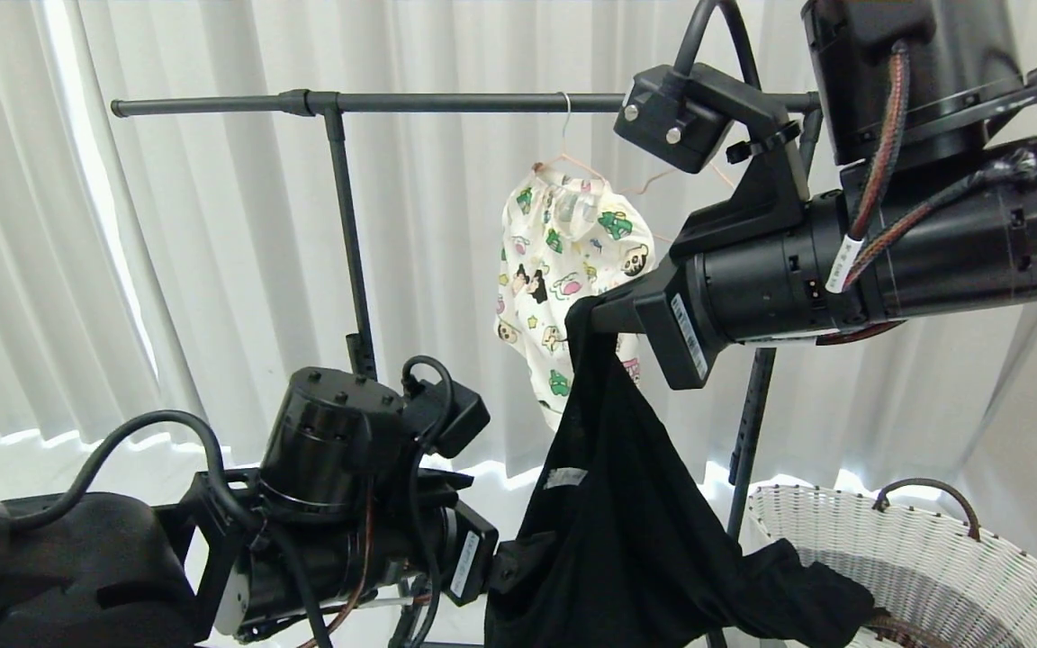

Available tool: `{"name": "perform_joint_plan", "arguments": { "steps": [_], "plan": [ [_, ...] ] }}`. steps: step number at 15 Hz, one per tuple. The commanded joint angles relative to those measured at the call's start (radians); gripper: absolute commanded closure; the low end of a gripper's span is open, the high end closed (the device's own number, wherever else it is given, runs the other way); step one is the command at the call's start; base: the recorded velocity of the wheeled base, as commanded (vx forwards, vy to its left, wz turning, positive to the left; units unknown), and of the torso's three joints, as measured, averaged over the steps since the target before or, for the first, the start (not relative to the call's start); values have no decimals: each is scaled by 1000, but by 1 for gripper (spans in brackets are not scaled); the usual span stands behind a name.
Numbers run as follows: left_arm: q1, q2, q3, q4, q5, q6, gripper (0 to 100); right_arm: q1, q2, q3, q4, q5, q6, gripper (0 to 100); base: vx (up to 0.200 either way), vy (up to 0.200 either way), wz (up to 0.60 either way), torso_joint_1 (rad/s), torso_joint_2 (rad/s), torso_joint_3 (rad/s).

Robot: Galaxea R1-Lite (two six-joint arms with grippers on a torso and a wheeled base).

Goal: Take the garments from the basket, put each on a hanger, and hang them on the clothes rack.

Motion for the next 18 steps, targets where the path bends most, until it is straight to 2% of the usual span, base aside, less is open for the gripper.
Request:
{"name": "perform_joint_plan", "arguments": {
  "steps": [1, 5, 6, 8, 10, 11, 12, 13, 14, 15, 17, 18],
  "plan": [
    [1, -2, 36, -1, 3, 0, 0, -1, -11, 0, 0, 0, -1, 100, 0, 0, 0, 0, 0, 0],
    [1, -19, 57, -1, 52, -2, 0, -1, -18, 3, 2, 0, -1, 100, 0, 0, 0, 0, 0, 0],
    [1, -27, 60, -1, 52, -2, 100, -1, -20, 5, 0, -1, -1, 100, 0, 0, 0, 0, 0, 0],
    [-2, -47, 79, -2, 66, -2, 100, -1, -24, 17, 3, -4, -1, 100, 0, 0, 0, 0, 0, 0],
    [-5, -74, 108, -13, 136, 0, 100, -8, -35, 33, 3, -20, -1, 100, 0, 0, 0, 0, 0, 0],
    [-8, -113, 134, -47, 188, 0, 100, -27, -49, 65, 3, -55, -1, 100, 0, 0, 0, 0, 0, 0],
    [-7, -140, 139, -52, 202, 0, 100, -37, -63, 86, 3, -76, -1, 100, 0, 0, 0, 0, 0, 0],
    [4, -240, 123, -32, 205, 1, 100, -74, -103, 142, 3, -110, -1, 100, 0, 0, 0, 0, 0, 0],
    [15, -289, 86, 45, 205, 1, 100, -99, -133, 178, 3, -130, -1, 100, 0, 0, 0, 0, 0, 0],
    [21, -352, -7, 202, 202, 1, 100, -128, -169, 218, 2, -155, -1, 100, 0, 0, 0, 0, 0, 0],
    [26, -404, -314, 600, 147, -2, 100, -180, -251, 303, 0, -211, -1, 100, 0, 0, 0, 0, 0, 0],
    [29, -389, -447, 712, 125, 0, 100, -200, -290, 330, 0, -219, -1, 100, 0, 0, 0, 0, 0, 0]
  ]
}}
